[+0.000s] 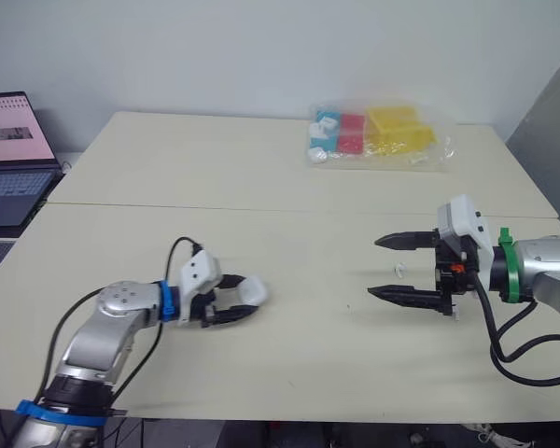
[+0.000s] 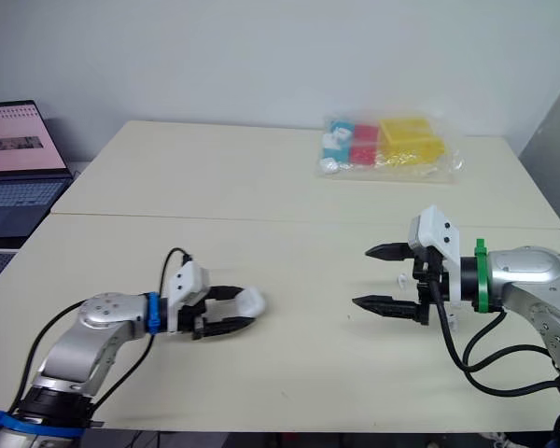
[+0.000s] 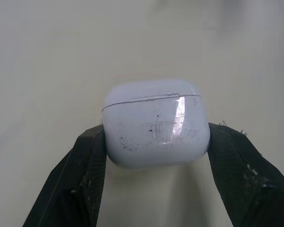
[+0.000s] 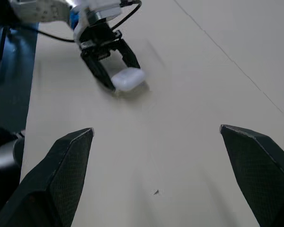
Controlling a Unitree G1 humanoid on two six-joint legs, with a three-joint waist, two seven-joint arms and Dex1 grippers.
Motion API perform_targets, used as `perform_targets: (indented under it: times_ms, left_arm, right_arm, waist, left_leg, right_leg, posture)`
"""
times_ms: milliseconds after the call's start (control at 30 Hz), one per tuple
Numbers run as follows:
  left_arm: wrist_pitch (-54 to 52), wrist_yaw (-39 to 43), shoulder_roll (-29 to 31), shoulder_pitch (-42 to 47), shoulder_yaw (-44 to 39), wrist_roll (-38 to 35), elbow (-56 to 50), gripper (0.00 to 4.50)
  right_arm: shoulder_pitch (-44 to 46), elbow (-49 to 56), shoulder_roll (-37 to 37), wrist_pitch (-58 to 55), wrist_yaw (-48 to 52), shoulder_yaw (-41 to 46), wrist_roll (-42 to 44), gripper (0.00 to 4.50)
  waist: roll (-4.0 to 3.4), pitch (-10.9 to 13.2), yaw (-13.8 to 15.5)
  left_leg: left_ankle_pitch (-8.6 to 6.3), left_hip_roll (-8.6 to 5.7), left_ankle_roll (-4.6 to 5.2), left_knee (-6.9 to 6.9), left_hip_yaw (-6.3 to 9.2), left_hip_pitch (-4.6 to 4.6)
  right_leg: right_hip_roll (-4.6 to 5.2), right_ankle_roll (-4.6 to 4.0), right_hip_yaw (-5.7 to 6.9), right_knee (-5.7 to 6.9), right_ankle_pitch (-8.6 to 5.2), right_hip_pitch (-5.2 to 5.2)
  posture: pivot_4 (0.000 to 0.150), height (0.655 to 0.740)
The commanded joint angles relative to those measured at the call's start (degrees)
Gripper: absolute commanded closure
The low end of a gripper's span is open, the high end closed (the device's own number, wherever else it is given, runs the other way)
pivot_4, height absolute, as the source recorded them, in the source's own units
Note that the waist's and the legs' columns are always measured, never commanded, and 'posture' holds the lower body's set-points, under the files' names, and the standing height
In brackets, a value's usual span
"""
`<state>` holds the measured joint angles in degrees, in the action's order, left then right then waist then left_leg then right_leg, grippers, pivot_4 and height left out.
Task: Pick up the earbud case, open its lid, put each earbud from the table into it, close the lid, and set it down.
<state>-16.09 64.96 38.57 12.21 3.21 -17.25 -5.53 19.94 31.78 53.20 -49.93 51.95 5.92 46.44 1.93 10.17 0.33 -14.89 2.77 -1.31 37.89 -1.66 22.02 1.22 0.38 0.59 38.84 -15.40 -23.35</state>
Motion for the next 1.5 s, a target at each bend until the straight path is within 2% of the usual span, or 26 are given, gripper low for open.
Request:
perform_targets:
  times_ms: [33,233,300,467,633,967,1100,1333,1500]
  left_arm:
    - [9.64,-2.29,-4.37,4.15,3.22,3.09,-3.62,1.73]
    - [26.03,-0.89,-6.60,6.37,8.71,9.24,-0.02,1.73]
    - [27.33,-1.30,-7.04,6.57,8.84,9.05,0.88,1.73]
    - [31.75,-1.95,-9.50,9.85,9.71,9.41,2.16,1.73]
    - [33.47,-3.12,-10.02,10.31,10.16,9.79,2.06,1.73]
    - [35.00,-4.64,-10.39,10.15,10.33,10.01,1.14,1.73]
    - [35.11,-5.08,-10.46,10.03,10.40,9.85,1.21,1.73]
    - [35.54,-5.91,-10.65,10.09,10.06,10.02,1.79,1.73]
    - [35.44,-7.18,-11.02,10.17,9.98,10.34,2.37,1.73]
  right_arm:
    - [0.62,2.41,-3.82,-6.72,-8.83,2.53,6.00,0.00]
    - [4.19,0.99,-9.65,-19.29,-20.63,2.55,16.79,0.00]
    - [5.00,0.64,-10.46,-21.37,-23.04,2.45,18.78,0.00]
    - [5.79,-4.74,-18.90,-28.53,-33.37,-0.06,24.67,0.00]
    - [6.07,-7.27,-22.89,-30.20,-39.21,-0.23,27.59,0.00]
    - [8.27,-12.64,-25.31,-30.10,-44.06,0.69,32.98,0.00]
    - [8.55,-14.41,-25.40,-29.93,-45.49,0.78,36.32,1.23]
    - [9.22,-15.47,-24.21,-29.29,-46.87,-0.39,39.63,3.74]
    - [10.07,-15.83,-23.84,-28.85,-47.05,-1.34,40.07,3.74]
  waist:
    - [0.00,0.00,-0.02]
    - [-0.01,0.00,-0.66]
    - [-0.01,0.00,-0.56]
    - [0.00,0.00,-0.51]
    - [0.00,0.00,-0.53]
    - [0.00,0.00,-0.56]
    - [0.00,0.00,-0.58]
    - [0.00,0.00,-0.58]
    - [0.00,0.00,-0.58]
  left_leg:
    - [0.00,0.00,0.00,0.00,0.02,-0.01]
    - [0.00,-0.04,0.00,-0.02,-0.09,-0.02]
    - [0.00,-0.04,0.00,-0.03,-0.02,0.01]
    - [0.01,-0.04,0.02,0.02,-0.01,0.07]
    - [0.00,-0.08,0.03,0.00,-0.02,0.16]
    - [0.00,-0.06,0.04,0.01,0.03,0.45]
    - [0.00,-0.06,0.04,0.01,0.02,0.47]
    - [0.00,-0.06,0.04,0.01,0.02,0.62]
    - [0.00,-0.06,0.04,0.01,0.02,0.72]
  right_leg:
    - [-0.05,-0.01,0.01,0.01,-0.01,0.00]
    - [-0.09,-0.03,-0.12,0.01,0.02,-0.01]
    - [-0.13,-0.02,-0.05,0.01,0.01,-0.03]
    - [-0.17,0.04,-0.01,0.02,0.01,-0.04]
    - [-0.20,0.07,-0.04,-0.09,0.01,-0.05]
    - [-0.26,0.09,0.04,-0.10,0.02,-0.27]
    - [-0.27,0.10,0.04,-0.11,0.02,-0.29]
    - [-0.28,0.10,0.04,-0.10,0.02,-0.42]
    - [-0.29,0.10,0.03,-0.08,0.02,-0.55]
  posture:
    - [0.150,0.7378]
    - [0.150,0.7378]
    - [0.150,0.7378]
    - [0.150,0.7378]
    - [0.150,0.7378]
    - [0.150,0.7378]
    - [0.150,0.7378]
    - [0.150,0.7378]
    - [0.150,0.7378]
